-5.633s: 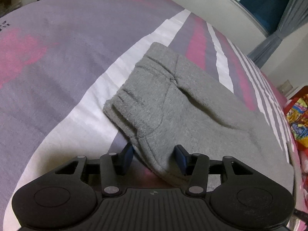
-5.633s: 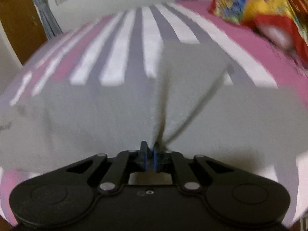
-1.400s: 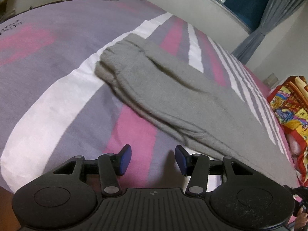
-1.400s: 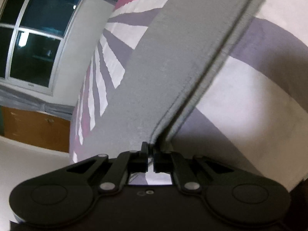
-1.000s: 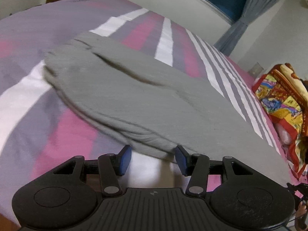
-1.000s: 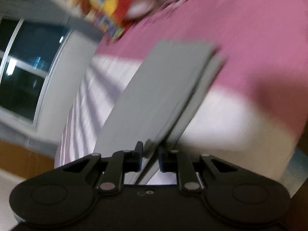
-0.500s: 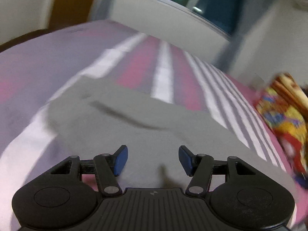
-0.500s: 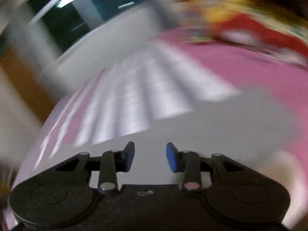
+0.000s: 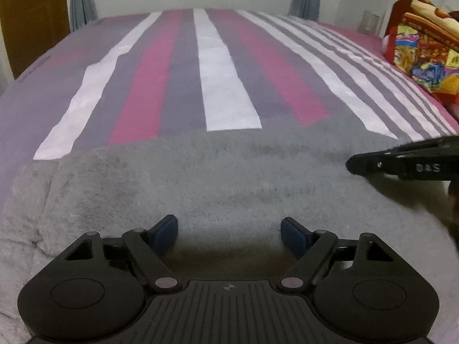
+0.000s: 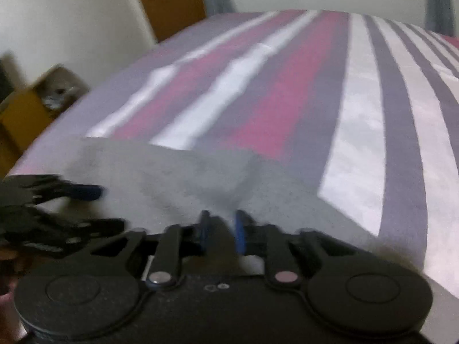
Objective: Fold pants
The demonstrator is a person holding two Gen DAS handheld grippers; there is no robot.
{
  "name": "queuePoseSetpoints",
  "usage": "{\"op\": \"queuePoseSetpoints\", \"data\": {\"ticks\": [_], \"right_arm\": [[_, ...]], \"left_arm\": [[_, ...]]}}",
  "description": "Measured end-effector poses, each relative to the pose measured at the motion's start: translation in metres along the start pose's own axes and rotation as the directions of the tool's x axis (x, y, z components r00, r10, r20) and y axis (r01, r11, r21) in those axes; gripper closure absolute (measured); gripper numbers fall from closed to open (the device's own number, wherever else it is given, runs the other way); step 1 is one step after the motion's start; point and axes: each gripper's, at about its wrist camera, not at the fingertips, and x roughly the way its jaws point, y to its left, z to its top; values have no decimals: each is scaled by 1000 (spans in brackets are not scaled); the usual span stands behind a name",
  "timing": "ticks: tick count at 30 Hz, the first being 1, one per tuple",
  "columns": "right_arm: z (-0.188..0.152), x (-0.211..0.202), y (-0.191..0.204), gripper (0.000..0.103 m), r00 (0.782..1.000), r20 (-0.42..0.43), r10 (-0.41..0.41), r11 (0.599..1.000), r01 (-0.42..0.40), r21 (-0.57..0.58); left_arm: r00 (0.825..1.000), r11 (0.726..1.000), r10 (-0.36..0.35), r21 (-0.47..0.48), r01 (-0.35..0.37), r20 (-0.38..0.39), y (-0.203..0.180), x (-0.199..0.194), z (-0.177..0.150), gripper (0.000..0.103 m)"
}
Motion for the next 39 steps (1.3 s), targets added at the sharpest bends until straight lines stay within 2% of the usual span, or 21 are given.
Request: {"op": "queuePoseSetpoints", "data": {"ticks": [2, 3, 5, 7, 8, 10, 11, 12, 13, 16, 19, 20, 22, 23, 25, 26, 27, 29, 31, 36, 39], "right_arm": [[1, -8, -12, 103, 1000, 6, 25, 997, -26, 79], [1, -19, -8, 95, 998, 55, -4, 999, 2, 48], [4, -30, -7, 81, 988, 146, -41, 999, 38, 26], [6, -11, -22, 85, 998, 49, -45, 996, 41, 78], [6, -7, -30, 94, 998, 39, -43, 997, 40, 72], [9, -16, -40, 103, 991, 46, -127, 991, 125, 49], [7, -30, -50, 103, 987, 54, -154, 986, 150, 74], [2, -46, -60, 81, 982, 67, -174, 981, 167, 103], [-9, -72, -75, 72, 976, 108, -191, 975, 175, 138], [-62, -161, -124, 73, 952, 236, -197, 954, 131, 269], [-139, -258, -172, 72, 898, 314, -309, 884, 149, 444], [-169, -290, -189, 72, 872, 331, -360, 845, 154, 512], [-220, -339, -221, 72, 836, 326, -442, 739, 133, 660], [-248, -362, -237, 72, 821, 327, -468, 672, 91, 735], [-289, -386, -260, 71, 801, 330, -500, 556, 5, 831], [-307, -394, -270, 71, 795, 340, -502, 504, -50, 862], [-315, -391, -272, 70, 793, 354, -495, 476, -93, 875], [-325, -392, -277, 70, 788, 353, -504, 452, -107, 885], [-323, -390, -278, 71, 786, 372, -493, 459, -129, 879], [-315, -375, -293, 71, 806, 345, -481, 397, -151, 905], [-314, -367, -302, 80, 805, 344, -484, 385, -158, 909]], "left_arm": [[997, 1000, -4, -15, 5, 73, -1, -24, 9, 23], [994, 999, -5, -35, 9, 107, 6, -31, 10, 23], [996, 995, 53, -93, -46, 72, 23, -19, 11, 23], [998, 995, 52, -84, -50, 27, 35, 3, 1, 23], [998, 995, 48, -89, -44, 42, 36, 4, -3, 23], [996, 995, 62, -84, -57, 56, 29, -12, -8, 23], [994, 995, 69, -79, -62, 89, 27, -27, -13, 23], [990, 995, 73, -82, -63, 124, 28, -40, -19, 23], [986, 995, 69, -80, -57, 151, 28, -53, -28, 23], [972, 992, 97, -106, -76, 215, 35, -92, -62, 23], [962, 986, 124, -141, -91, 243, 43, -116, -95, 23], [961, 982, 143, -157, -107, 236, 45, -117, -102, 23], [968, 976, 142, -194, -101, 209, 50, -116, -116, 23], [972, 970, 149, -216, -109, 182, 52, -111, -120, 23], [984, 953, 160, -272, -133, 80, 54, -93, -119, 15], [986, 942, 153, -311, -125, 65, 56, -87, -119, 13], [987, 934, 151, -333, -127, 49, 58, -83, -117, 10], [986, 933, 164, -330, -147, 22, 57, -79, -112, 9], [984, 938, 177, -302, -168, 2, 56, -74, -106, 8], [987, 930, 162, -330, -158, -15, 64, -76, -108, 5], [984, 926, 174, -336, -173, -26, 57, -76, -107, 5]]}}
